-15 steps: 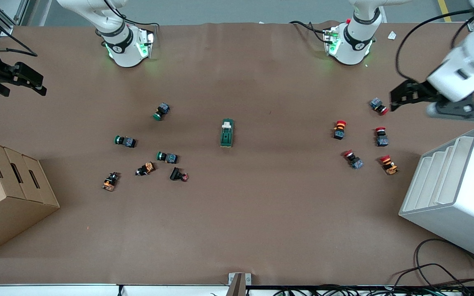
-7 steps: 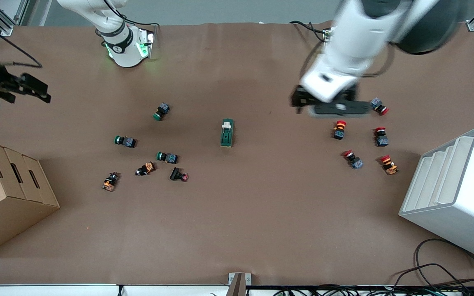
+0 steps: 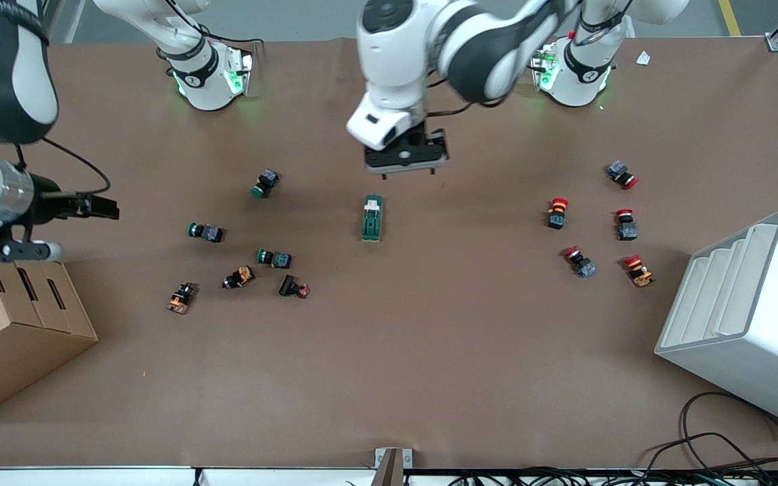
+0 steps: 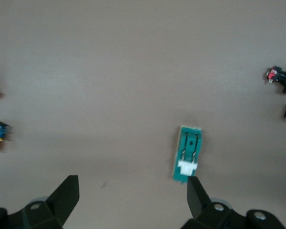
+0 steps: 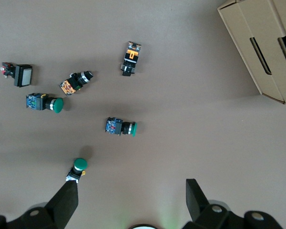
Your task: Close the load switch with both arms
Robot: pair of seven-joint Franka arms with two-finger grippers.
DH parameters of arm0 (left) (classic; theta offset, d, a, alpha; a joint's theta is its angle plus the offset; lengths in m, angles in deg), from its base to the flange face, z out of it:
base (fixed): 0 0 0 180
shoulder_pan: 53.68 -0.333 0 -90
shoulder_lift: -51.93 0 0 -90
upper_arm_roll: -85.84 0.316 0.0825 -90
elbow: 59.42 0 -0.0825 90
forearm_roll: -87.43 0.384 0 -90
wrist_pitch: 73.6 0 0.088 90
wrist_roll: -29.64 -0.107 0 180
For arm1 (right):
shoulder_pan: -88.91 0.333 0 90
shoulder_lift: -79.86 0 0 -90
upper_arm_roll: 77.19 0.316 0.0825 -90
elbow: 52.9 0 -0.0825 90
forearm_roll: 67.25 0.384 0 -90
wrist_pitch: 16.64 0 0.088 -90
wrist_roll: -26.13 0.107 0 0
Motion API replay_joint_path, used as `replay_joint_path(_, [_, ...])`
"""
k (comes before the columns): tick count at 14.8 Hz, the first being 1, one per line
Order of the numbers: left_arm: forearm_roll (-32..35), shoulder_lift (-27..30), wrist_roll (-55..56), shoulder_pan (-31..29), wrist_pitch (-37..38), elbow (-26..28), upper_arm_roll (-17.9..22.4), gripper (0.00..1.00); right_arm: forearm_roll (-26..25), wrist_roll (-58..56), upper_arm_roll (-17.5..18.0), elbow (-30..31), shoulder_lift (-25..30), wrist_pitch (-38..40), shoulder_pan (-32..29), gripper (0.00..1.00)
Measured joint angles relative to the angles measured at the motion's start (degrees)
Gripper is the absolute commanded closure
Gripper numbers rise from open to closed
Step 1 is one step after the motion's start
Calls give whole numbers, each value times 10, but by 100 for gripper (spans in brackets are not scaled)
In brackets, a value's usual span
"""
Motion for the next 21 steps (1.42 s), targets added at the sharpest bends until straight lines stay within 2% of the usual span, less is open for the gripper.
replay_joint_path(2, [45,-41,80,36,-15,0,0,0,12,30,2,3,-5,-1,4,0])
replay_joint_path(5, [113,-94,173,82,-22,1,0,0,62,103,6,22,-6,-23,25,0])
replay_joint_path(9, [230,-157,285,118,-65,1,1,0,80,243,12,63,-7,-78,94,0])
replay_joint_path(13, [342,-211,412,146,-72,4,1,0,107,389,18,128,-11,-195,192,0])
replay_joint_path(16, [434,-230,494,157,-72,28,1,0,138,502,19,184,-30,-307,268,0])
replay_joint_path(21, [566,-260,630,162,-73,55,0,0,151,651,20,201,-97,-454,376,0])
